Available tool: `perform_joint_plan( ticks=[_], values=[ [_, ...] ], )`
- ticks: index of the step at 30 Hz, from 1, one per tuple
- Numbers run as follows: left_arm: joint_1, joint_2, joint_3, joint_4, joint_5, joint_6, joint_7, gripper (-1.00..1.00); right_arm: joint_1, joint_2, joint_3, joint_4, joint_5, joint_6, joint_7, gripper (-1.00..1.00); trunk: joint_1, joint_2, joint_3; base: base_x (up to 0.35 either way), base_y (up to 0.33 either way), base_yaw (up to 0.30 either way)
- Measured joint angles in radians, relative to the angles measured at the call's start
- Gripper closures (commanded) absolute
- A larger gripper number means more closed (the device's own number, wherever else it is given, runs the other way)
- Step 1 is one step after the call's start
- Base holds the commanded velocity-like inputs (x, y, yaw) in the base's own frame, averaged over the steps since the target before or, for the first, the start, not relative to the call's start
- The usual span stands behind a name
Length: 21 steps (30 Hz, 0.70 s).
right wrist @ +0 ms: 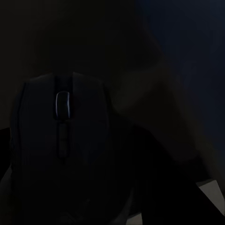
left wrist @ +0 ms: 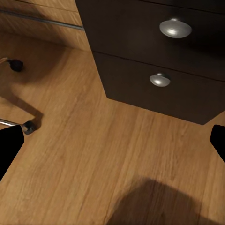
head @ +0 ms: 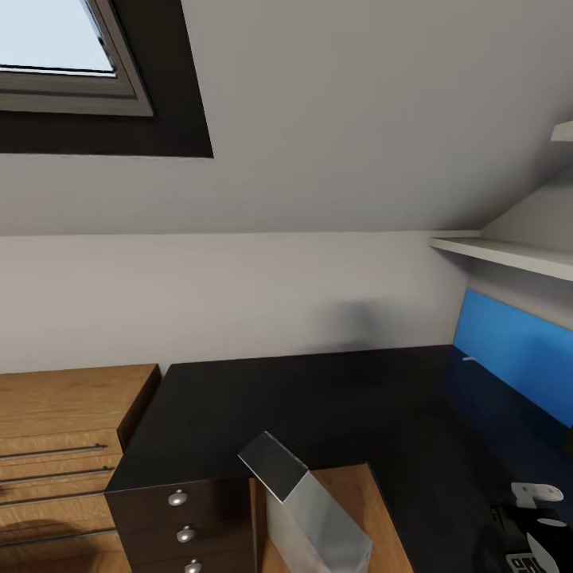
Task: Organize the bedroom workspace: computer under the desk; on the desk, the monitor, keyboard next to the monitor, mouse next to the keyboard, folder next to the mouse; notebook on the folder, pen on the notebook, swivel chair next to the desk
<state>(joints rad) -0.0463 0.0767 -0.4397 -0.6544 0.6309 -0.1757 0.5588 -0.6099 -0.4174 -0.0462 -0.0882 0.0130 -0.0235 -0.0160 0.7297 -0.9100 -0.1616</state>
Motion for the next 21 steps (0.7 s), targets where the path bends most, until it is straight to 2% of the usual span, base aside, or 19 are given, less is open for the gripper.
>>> perform_joint_plan(
  ticks=[12, 13, 21],
  values=[
    [0.000, 0.000, 0.001, 0.000, -0.002, -0.002, -0.005, -1.00, 0.000, 0.000, 0.000, 0.000, 0.000, 0.000, 0.000, 1.00, 0.000, 0.000, 0.000, 0.000, 0.000, 0.000],
    [0.000, 0.000, 0.002, 0.000, -0.002, -0.002, -0.005, -1.00, 0.000, -0.001, 0.000, 0.000, 0.000, 0.000, 0.000, -1.00, 0.000, 0.000, 0.000, 0.000, 0.000, 0.000],
    [0.000, 0.000, 0.002, 0.000, -0.002, -0.002, -0.005, -1.00, 0.000, 0.000, 0.001, 0.000, -0.002, 0.000, 0.000, -1.00, 0.000, 0.000, 0.000, 0.000, 0.000, 0.000]
  ],
)
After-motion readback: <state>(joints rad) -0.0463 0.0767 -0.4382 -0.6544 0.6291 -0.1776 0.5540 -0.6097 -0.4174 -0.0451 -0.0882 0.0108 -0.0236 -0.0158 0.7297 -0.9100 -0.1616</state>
